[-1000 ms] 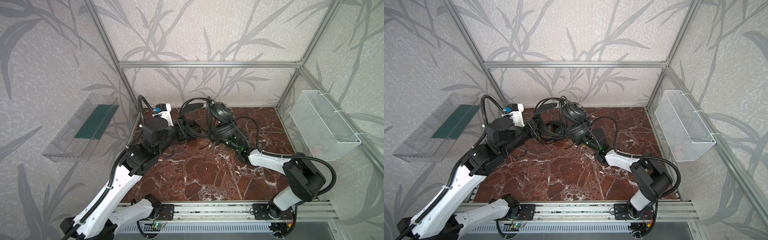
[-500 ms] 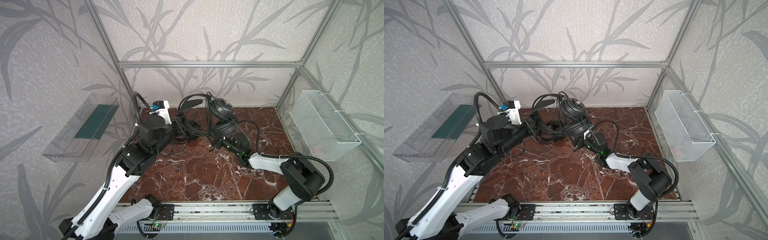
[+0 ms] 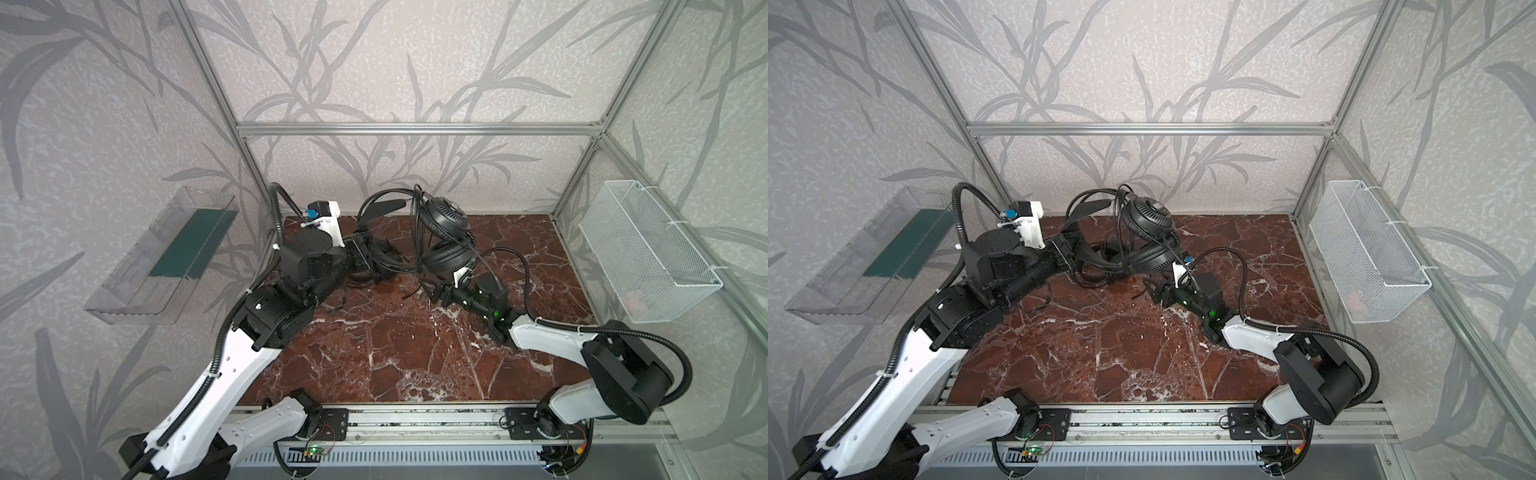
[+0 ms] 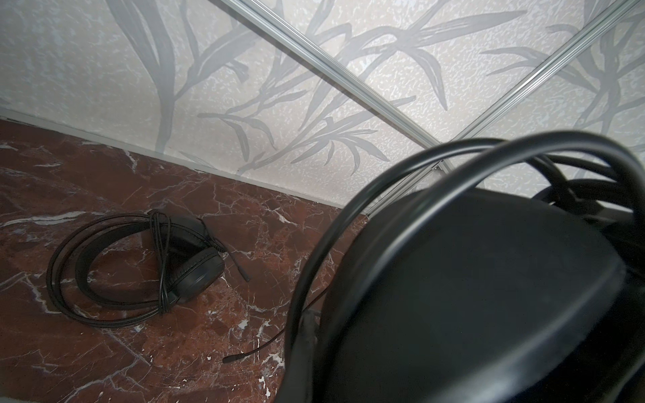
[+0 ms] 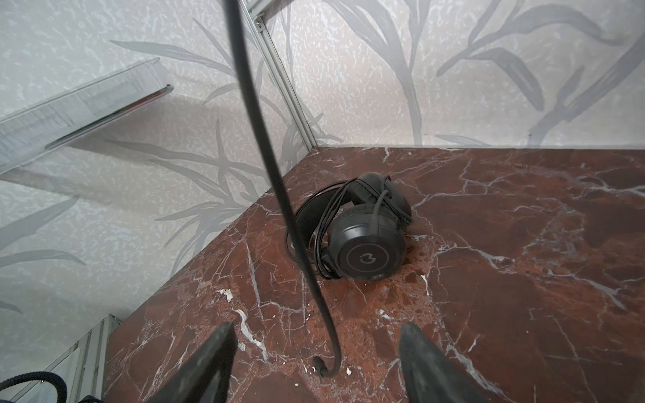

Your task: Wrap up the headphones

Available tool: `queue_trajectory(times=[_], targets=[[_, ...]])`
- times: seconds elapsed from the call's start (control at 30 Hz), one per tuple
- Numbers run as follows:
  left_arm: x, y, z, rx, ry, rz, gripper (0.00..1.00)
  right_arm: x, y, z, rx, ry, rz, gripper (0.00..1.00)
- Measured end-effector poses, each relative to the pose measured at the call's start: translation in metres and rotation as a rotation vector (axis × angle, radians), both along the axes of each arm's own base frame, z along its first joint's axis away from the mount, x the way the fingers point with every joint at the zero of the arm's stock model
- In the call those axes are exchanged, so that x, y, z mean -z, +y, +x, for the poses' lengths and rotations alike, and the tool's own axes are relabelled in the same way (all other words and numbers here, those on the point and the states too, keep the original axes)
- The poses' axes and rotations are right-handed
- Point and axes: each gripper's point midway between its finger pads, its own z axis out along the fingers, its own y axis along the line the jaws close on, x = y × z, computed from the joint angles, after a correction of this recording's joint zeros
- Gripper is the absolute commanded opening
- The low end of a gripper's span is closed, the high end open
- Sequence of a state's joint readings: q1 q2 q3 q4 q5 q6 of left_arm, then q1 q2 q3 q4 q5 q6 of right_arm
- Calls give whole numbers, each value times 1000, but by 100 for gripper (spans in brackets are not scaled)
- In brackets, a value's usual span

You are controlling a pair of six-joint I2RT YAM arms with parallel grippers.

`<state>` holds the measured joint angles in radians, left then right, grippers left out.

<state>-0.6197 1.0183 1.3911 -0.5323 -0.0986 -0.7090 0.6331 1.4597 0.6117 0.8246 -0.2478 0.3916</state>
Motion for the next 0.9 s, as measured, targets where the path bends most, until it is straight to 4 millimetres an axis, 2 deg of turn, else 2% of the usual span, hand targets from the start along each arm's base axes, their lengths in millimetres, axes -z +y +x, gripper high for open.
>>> queue_trajectory(times=[0.17, 0.33, 0.57, 0.77, 0.9], targets=[[4, -1, 1, 3, 14, 9, 0, 6, 0, 1, 1, 4, -17, 72], [7, -1, 0, 2, 24, 14, 0, 29, 4, 8, 4, 26, -64, 62], [7, -1, 0, 0, 28, 6, 0, 57, 11, 21, 9, 37, -105, 28], [7, 1, 1, -16, 29, 0, 0, 58, 8, 25, 53, 8, -137, 1], [7, 5, 3, -41, 29, -3, 0, 60, 8, 17, 70, 1, -151, 0]])
